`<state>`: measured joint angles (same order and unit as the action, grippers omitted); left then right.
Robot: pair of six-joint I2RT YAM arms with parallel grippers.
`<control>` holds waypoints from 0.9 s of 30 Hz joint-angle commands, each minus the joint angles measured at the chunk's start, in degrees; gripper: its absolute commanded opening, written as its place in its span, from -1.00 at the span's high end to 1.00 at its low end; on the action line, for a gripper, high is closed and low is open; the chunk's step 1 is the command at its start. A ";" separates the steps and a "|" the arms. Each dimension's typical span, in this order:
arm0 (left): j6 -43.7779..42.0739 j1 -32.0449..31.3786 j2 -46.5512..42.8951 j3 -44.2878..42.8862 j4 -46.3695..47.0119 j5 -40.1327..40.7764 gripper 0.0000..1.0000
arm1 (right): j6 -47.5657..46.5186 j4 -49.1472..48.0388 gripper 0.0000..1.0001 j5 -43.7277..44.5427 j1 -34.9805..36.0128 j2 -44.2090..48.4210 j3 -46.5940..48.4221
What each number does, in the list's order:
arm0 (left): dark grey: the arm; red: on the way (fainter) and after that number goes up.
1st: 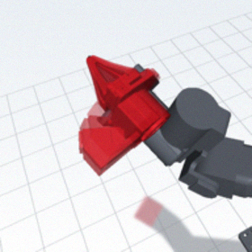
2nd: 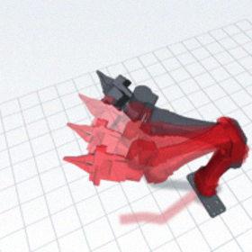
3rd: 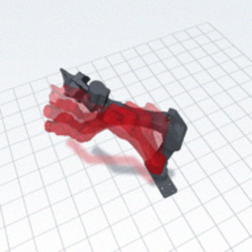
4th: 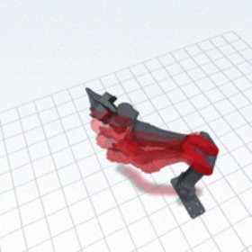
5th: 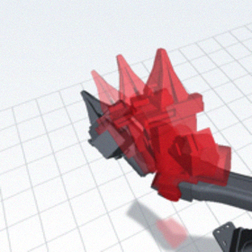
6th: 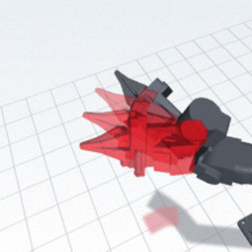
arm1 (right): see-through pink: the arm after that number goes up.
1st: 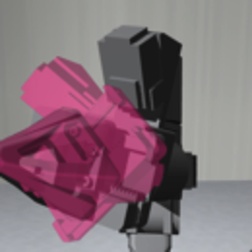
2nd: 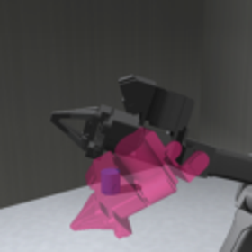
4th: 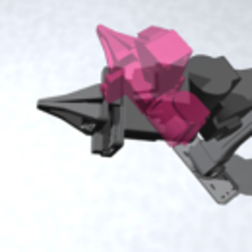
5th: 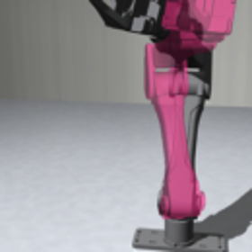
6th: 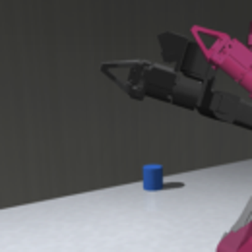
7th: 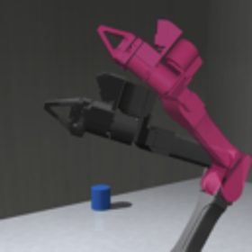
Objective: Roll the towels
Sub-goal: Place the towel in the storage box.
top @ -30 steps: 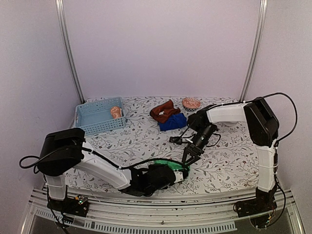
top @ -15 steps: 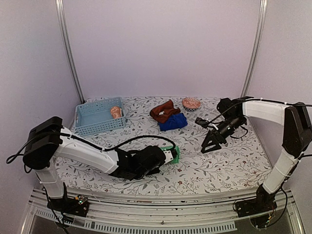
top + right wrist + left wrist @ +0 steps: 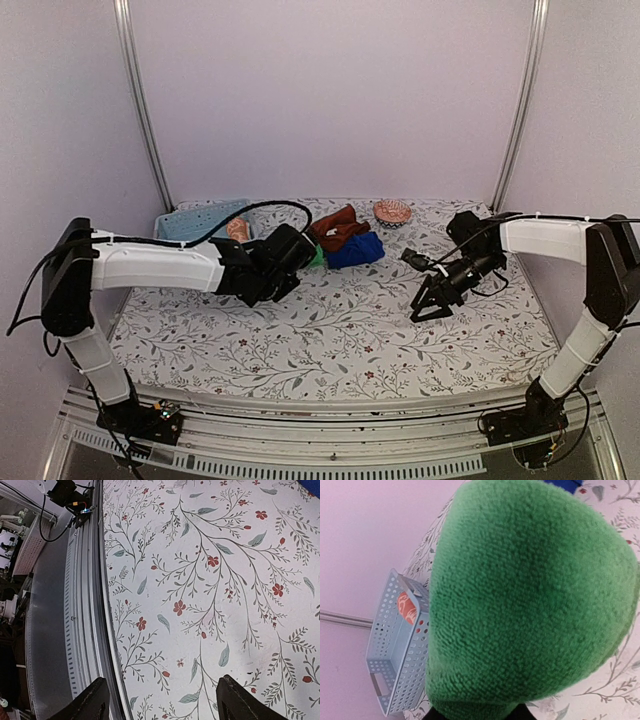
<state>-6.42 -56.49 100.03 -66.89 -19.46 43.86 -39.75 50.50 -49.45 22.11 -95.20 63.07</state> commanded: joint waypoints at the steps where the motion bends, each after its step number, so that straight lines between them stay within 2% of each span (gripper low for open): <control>1: 4.23 5.41 -0.17 -6.11 -8.43 2.84 1.00 | -0.15 -1.37 -0.50 -2.82 0.23 1.43 -1.10; 11: 12.98 16.86 7.36 -20.86 -21.97 5.87 1.00 | -1.11 -0.77 -0.50 -2.67 0.22 1.10 -1.45; 20: 17.10 26.42 12.06 -28.78 -25.14 1.30 1.00 | -1.65 -0.48 -0.50 -2.28 0.24 0.63 -1.98; 27: 21.62 33.27 19.29 -36.44 -29.54 -0.59 1.00 | -2.07 -0.22 -0.50 -1.57 0.22 0.47 -2.07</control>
<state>11.09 -27.00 115.63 -98.56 -44.93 44.45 -40.66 50.04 -50.92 22.13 -95.20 61.69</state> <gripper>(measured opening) 0.228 0.749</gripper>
